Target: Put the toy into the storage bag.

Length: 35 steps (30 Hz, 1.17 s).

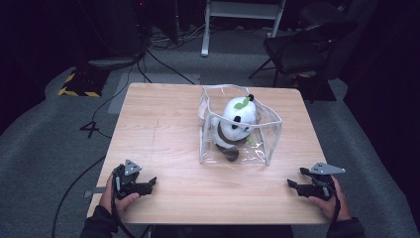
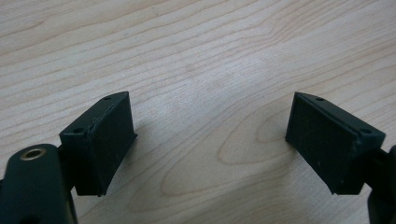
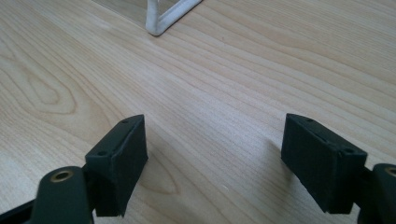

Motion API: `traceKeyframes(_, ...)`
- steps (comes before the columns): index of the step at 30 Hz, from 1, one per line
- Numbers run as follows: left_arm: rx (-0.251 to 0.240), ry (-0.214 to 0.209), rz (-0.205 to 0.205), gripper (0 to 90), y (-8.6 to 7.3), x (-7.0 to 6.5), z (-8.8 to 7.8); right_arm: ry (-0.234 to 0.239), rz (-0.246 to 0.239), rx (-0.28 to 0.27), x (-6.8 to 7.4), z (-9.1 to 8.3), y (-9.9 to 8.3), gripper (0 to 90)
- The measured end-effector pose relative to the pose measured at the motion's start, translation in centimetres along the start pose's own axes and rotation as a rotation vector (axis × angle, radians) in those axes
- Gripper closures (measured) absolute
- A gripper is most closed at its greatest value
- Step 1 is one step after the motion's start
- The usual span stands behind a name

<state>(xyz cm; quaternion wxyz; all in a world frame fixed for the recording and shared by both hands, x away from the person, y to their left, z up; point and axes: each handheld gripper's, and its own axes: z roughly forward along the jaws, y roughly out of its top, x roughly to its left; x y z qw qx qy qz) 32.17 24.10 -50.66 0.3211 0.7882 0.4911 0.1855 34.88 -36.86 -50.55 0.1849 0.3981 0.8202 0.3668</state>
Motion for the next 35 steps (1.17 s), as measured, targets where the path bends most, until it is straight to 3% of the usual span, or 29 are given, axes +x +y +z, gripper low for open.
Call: traceKeyframes(35, 0.002, -0.002, -0.005, 13.6, 0.13, 0.03, 0.16, 0.003, 0.000, 0.001, -0.04, 0.01, 0.02, 22.2)
